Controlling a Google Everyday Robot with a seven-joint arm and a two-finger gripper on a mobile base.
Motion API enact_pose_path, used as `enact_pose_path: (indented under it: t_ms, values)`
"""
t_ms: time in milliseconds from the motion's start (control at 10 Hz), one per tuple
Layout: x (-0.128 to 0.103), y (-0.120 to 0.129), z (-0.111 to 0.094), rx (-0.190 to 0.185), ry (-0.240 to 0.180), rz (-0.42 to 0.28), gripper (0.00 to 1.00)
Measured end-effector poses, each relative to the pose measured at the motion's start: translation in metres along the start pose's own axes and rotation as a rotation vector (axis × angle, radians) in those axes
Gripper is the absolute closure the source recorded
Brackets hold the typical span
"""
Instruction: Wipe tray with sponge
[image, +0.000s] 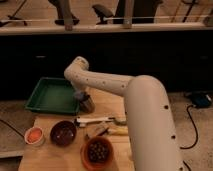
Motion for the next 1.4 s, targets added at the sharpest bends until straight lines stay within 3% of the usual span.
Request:
enact_pose_path:
  t_ms: [300,800,1400]
  values:
    - [-0.005,-0.013,-0.014,0.033,-0.01,-0.052,1.0]
    - [-0.022,-0.041,-0.01,0.081,-0.092,-0.166,1.0]
    - [-0.041,-0.062,0.011,0.038,-0.22,-0.251,1.0]
